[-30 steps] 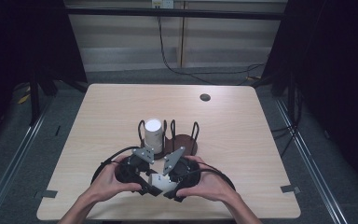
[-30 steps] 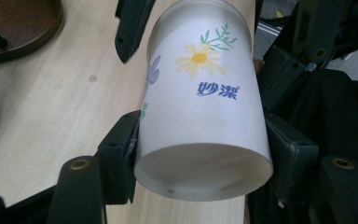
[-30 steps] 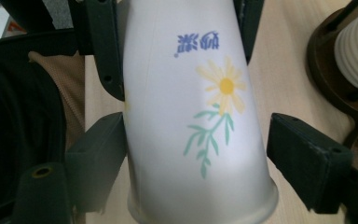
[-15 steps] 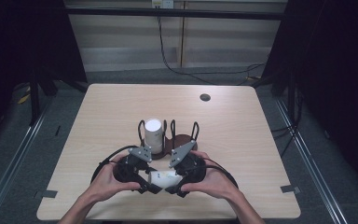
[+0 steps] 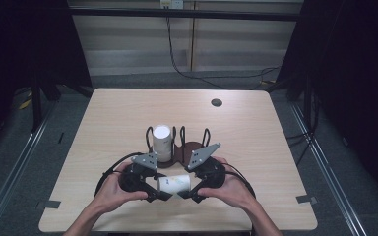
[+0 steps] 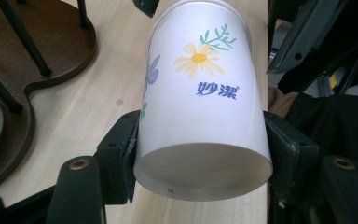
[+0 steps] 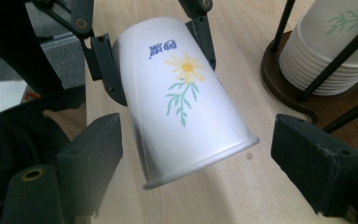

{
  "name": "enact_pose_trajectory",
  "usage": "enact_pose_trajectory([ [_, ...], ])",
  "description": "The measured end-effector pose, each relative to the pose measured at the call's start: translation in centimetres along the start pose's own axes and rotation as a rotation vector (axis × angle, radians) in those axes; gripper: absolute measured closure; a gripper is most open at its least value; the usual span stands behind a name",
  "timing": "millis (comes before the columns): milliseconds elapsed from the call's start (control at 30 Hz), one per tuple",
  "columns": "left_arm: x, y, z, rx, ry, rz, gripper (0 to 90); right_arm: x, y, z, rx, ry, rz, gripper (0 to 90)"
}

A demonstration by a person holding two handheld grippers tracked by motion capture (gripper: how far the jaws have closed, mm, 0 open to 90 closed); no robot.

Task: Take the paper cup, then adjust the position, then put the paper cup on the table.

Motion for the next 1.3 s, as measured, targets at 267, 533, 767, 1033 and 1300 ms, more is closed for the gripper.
enact_pose_trajectory([
  [267, -0.1, -0.3, 0.5, -0.023, 0.048, 0.008, 36.4, -0.3, 0.2, 0.9, 0.005, 0.067, -0.027, 16.0],
  [533, 0.0, -0.5, 1.0, -0.031, 0.092, 0.018, 36.2, -0.6, 0.5, 1.4, -0.014, 0.151, -0.053, 16.0],
  [767, -0.3, -0.9, 1.7, -0.057, 0.143, 0.01, 36.2, -0.9, 0.5, 1.6, -0.021, 0.21, -0.06, 16.0],
  [1033, -0.7, -0.7, 1.4, -0.038, 0.19, 0.002, 36.2, -1.5, 0.7, 2.1, -0.023, 0.276, -0.066, 14.6],
  [1300, -1.3, -0.9, 2.1, -0.022, 0.269, 0.033, 36.2, -1.6, 0.5, 2.6, -0.02, 0.315, -0.061, 14.5],
])
Point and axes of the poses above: each handheld gripper's, and its own axes: z roughly backward along the jaws, x roughly out of its underside, y roughly to its right, the point moved 9 cm from there along -z, roughly forward along the jaws, and after that the axes turned 11 degrees about -x, right-handed, at the moved point
